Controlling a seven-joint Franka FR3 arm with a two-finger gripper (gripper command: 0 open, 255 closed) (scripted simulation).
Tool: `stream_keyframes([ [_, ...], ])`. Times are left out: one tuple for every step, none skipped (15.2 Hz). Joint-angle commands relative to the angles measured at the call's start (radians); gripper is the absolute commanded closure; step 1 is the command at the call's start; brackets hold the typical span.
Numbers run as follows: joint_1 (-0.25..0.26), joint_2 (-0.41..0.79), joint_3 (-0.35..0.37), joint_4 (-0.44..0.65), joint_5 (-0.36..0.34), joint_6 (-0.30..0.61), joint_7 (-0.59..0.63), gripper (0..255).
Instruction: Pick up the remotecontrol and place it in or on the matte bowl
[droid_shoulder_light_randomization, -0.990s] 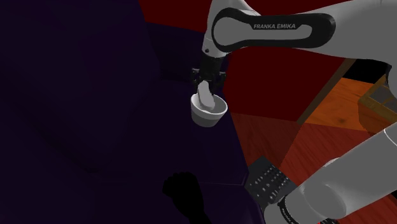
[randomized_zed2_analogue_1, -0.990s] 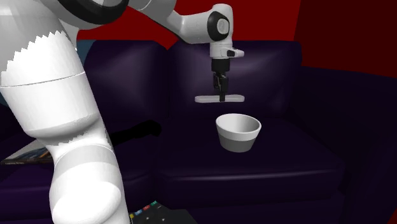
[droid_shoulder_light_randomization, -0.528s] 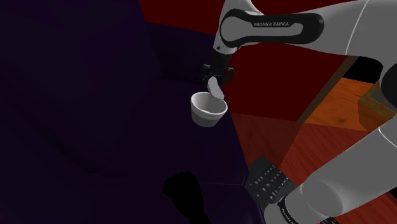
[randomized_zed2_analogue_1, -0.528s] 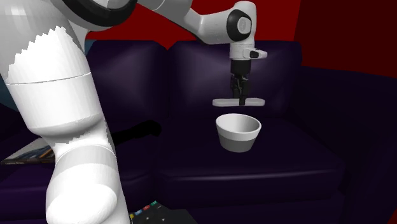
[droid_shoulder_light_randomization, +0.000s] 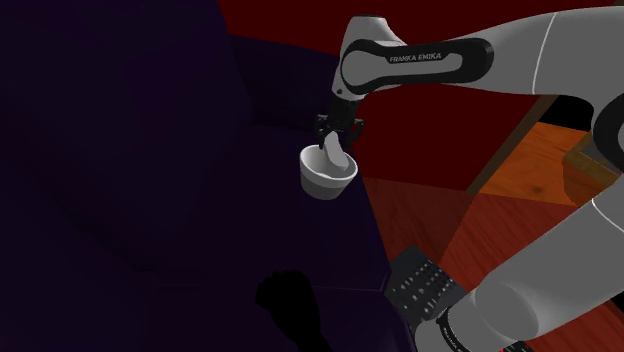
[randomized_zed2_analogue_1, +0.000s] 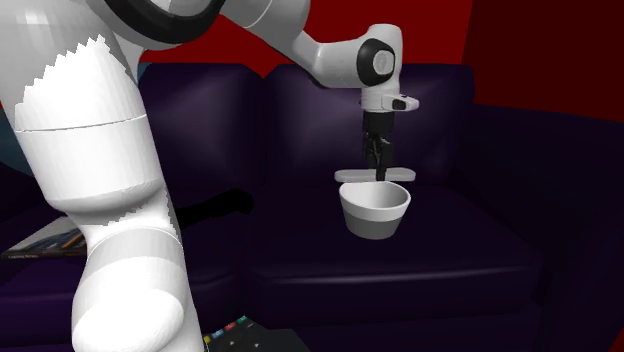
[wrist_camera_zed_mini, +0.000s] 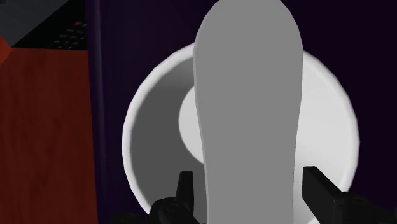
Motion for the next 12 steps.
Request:
stream_keyframes([
  [0.001,0.006,0.001,-0.019,-0.002,0.026,0.003,255],
  [0.001,0.009,0.001,-0.029,-0.003,0.039,0.004,255],
  [0.001,0.013,0.001,-0.039,-0.004,0.052,0.005,255],
  [0.001,0.016,0.001,-0.049,-0.005,0.065,0.006,255],
  [0.001,0.023,0.002,-0.066,-0.008,0.09,0.008,255],
  [0.001,0.023,0.002,-0.066,-0.008,0.09,0.008,255],
  [0.001,0.023,0.002,-0.066,-0.008,0.09,0.008,255],
  [0.001,0.023,0.002,-0.066,-0.008,0.09,0.008,255],
  [0.001,0.023,0.002,-0.066,-0.008,0.09,0.008,255],
  [0.001,0.023,0.002,-0.066,-0.008,0.09,0.008,255],
  [0.001,0.023,0.002,-0.066,-0.008,0.09,0.008,255],
  [0.001,0.023,0.002,-0.066,-0.008,0.09,0.008,255],
])
